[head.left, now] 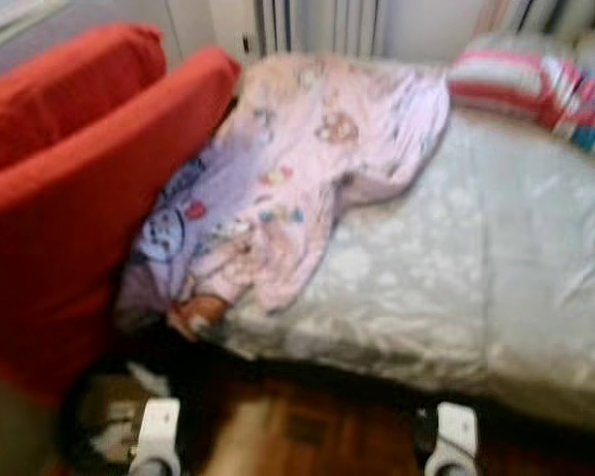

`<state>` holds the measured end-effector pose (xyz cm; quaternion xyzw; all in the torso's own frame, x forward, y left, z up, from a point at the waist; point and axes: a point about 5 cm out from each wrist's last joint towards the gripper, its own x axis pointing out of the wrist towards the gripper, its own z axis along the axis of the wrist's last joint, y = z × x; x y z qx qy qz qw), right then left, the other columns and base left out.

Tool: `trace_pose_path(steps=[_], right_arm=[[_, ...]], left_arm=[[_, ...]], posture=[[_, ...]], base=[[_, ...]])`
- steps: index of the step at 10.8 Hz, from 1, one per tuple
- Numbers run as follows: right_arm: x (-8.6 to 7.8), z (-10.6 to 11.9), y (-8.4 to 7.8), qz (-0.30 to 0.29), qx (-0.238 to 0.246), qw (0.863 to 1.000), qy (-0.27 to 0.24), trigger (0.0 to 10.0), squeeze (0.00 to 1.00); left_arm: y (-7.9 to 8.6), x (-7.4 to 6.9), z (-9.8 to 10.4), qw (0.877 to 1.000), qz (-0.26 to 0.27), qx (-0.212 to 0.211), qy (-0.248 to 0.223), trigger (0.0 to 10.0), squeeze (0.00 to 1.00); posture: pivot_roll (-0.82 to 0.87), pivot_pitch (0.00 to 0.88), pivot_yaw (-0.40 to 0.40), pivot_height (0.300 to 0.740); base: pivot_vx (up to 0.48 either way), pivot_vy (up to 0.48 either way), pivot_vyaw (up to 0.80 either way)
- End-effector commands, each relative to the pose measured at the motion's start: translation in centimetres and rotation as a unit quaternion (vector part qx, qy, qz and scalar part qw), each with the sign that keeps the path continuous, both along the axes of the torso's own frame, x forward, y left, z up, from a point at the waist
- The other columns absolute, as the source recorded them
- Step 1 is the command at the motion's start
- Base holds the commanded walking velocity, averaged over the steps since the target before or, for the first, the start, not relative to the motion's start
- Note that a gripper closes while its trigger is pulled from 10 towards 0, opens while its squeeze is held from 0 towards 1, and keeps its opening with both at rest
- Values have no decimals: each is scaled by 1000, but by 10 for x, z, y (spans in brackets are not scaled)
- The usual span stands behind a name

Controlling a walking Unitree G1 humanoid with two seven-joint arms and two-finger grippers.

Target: Clean up the room

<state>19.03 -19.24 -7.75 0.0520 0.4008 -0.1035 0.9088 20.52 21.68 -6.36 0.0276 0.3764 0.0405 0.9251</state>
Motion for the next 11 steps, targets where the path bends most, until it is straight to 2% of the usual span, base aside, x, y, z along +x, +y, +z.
trace_pose_path(steps=[1, 3, 4, 6, 11], right_arm=[[-7, -4, 3, 1, 4, 1000, 11, 10000, 0], [-7, -4, 5, 5, 5, 1000, 11, 10000, 0], [-7, -4, 5, 8, 3, 1000, 11, 10000, 0], [-5, -3, 6, 27, -5, 1000, 9, 10000, 0], [-5, -3, 4, 24, -6, 1000, 10, 10000, 0]], left_arm=[[5, -8, -4, 1000, 5, 6, 15, 10000, 0], [6, -9, -4, 1000, 7, 6, 14, 10000, 0], [6, -9, -4, 1000, 7, 7, 14, 10000, 0], [5, -8, -4, 1000, 4, 4, 11, 10000, 0], [2, -8, -5, 1000, 15, -1, 11, 10000, 0]], posture=[[105, 131, 50, 740], [109, 131, 48, 740], [109, 132, 48, 740], [111, 130, 44, 740], [112, 113, 21, 740]], base=[[0, 334, 0], [0, 317, 0], [0, 0, 0], [0, 0, 688], [0, 0, 800]])
